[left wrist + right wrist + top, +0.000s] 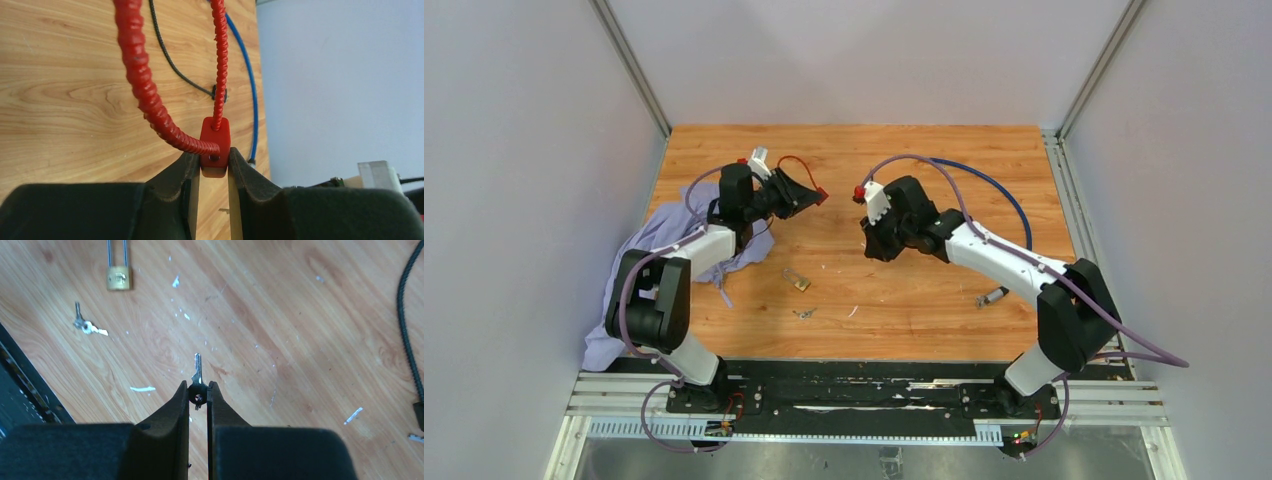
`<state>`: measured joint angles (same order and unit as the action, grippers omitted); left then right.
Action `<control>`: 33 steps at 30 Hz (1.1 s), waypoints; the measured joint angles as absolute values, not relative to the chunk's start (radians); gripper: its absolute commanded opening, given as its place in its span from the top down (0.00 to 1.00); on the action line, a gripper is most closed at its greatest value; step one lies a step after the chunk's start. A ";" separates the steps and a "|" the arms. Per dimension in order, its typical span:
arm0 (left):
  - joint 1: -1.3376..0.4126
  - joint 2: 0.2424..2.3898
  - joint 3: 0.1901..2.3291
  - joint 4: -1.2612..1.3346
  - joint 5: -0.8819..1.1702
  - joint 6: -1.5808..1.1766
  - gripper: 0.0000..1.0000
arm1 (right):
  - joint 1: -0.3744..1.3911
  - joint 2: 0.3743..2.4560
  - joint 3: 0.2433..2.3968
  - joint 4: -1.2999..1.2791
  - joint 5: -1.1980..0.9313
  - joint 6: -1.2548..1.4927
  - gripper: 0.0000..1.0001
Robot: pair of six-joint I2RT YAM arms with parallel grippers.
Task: Lock with the key
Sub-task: Place the key at the center of the board.
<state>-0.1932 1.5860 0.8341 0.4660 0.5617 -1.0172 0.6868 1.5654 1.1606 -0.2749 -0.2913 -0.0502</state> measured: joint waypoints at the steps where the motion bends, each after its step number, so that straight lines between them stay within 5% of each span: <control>1: -0.194 1.586 0.851 0.435 0.574 -0.974 1.00 | 0.687 1.566 1.144 -0.275 -0.295 -0.065 0.96; 19: -0.221 1.597 0.920 0.139 0.628 -0.595 1.00 | 0.766 1.776 1.115 -0.307 -0.302 -0.134 0.92; 33: -0.355 1.752 0.918 0.126 0.692 -0.541 0.98 | 0.768 1.736 1.092 -0.346 -0.292 -0.157 0.56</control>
<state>-0.3550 1.7515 0.9184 0.1265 0.6922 -0.5407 0.7681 1.7355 1.0916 -0.3462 -0.2916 -0.1570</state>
